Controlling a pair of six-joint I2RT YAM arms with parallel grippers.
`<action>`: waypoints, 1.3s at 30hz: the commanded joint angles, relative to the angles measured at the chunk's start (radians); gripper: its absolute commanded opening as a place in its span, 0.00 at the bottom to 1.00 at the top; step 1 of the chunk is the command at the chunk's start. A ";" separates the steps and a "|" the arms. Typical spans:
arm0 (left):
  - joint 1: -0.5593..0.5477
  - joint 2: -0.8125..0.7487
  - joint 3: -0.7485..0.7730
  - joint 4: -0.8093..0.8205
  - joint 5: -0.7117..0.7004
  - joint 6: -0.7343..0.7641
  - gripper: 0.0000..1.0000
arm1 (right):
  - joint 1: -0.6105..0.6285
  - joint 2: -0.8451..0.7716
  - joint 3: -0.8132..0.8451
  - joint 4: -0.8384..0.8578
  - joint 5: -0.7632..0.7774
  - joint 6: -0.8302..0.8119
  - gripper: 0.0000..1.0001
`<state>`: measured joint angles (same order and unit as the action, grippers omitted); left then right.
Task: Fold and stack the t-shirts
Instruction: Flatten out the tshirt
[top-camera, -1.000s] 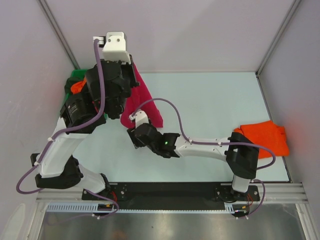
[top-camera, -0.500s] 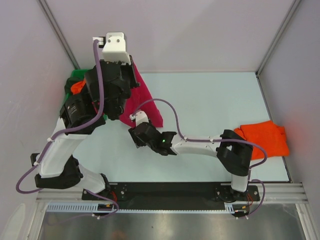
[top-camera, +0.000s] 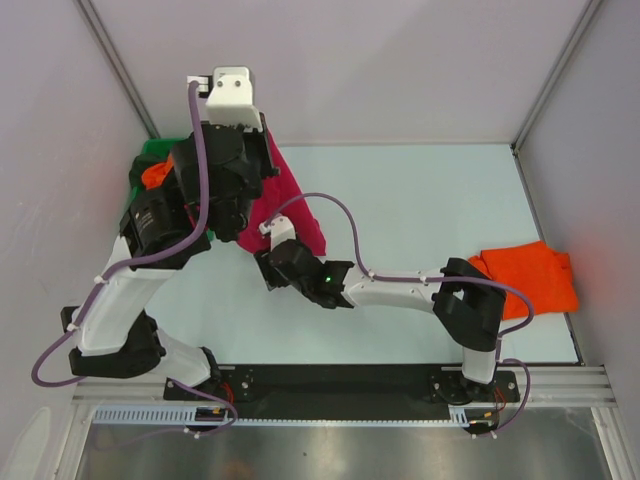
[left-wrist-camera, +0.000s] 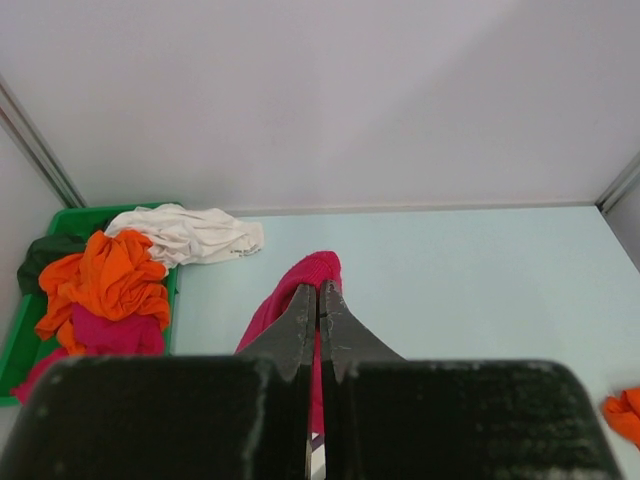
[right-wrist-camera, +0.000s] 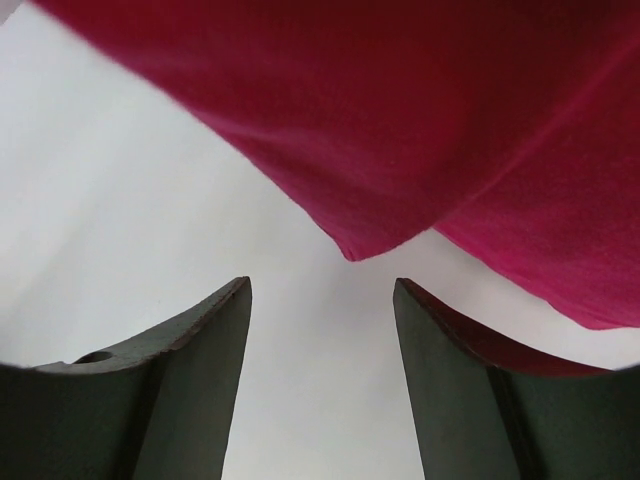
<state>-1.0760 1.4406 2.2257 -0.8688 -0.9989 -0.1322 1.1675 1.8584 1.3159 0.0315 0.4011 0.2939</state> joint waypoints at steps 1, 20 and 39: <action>-0.007 -0.040 -0.011 0.014 -0.024 -0.023 0.01 | 0.007 -0.019 0.051 0.067 -0.018 -0.010 0.65; -0.005 -0.068 -0.075 0.014 0.003 -0.066 0.00 | -0.023 0.024 0.034 0.068 -0.038 0.007 0.59; 0.039 -0.059 -0.254 0.181 0.028 -0.023 0.04 | -0.015 -0.404 -0.083 -0.160 0.200 -0.001 0.00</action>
<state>-1.0580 1.3788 1.9911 -0.7826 -1.0107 -0.1646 1.1717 1.6073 1.2381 -0.0864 0.4946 0.3019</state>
